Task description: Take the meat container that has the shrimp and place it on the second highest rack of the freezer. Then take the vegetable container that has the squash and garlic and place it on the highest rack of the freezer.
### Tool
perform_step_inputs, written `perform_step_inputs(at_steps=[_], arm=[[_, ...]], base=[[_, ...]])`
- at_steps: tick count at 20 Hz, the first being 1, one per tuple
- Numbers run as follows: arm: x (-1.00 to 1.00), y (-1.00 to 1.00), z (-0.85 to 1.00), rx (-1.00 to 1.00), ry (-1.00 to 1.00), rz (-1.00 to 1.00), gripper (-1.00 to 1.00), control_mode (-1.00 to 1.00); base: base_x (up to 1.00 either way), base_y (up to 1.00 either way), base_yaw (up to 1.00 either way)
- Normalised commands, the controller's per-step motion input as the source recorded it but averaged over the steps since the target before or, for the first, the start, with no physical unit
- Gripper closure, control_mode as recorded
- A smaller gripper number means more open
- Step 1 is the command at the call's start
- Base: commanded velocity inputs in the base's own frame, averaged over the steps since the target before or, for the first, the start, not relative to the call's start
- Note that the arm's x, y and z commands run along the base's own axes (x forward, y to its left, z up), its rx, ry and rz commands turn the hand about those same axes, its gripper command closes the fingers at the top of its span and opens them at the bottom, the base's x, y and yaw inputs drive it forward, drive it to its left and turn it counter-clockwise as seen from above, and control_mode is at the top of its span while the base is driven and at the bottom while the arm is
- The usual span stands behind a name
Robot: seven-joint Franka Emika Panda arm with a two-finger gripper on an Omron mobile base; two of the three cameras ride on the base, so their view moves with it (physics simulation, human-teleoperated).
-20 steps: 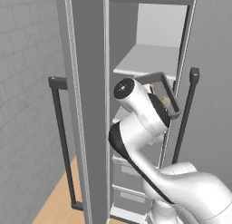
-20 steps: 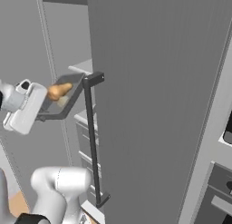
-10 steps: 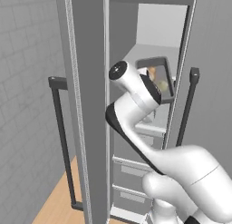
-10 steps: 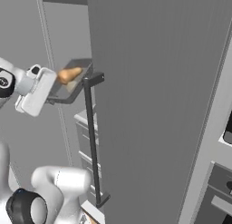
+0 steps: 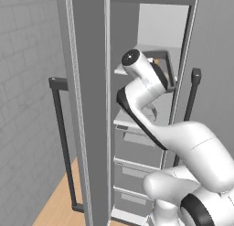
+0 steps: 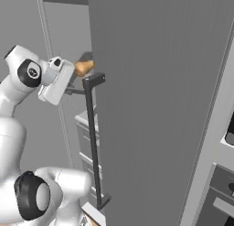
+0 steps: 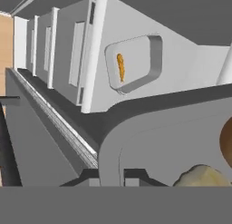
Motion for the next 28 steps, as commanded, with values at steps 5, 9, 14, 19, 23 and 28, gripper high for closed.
perform_step_inputs(at_steps=[5, 9, 14, 19, 23, 28], arm=[[0.86, 0.00, 0.12, 0.00, 0.00, 0.00, 1.00, -1.00], [0.80, -0.04, 0.15, 0.00, 0.00, -0.02, 1.00, -1.00], [0.64, -0.20, 0.14, 0.00, 0.00, -0.07, 1.00, -1.00], [0.72, -0.15, 0.01, 0.00, 0.03, -0.08, 1.00, -1.00], [0.86, 0.00, 0.00, 0.00, 0.07, -0.03, 1.00, -1.00], [0.54, -0.04, -0.09, 0.00, 0.01, 0.00, 1.00, -1.00]], base=[[0.00, 0.00, 0.00], [0.00, 0.00, 0.00], [0.00, 0.00, 0.00], [0.00, 0.00, 0.00], [0.00, 0.00, 0.00], [0.00, 0.00, 0.00]])
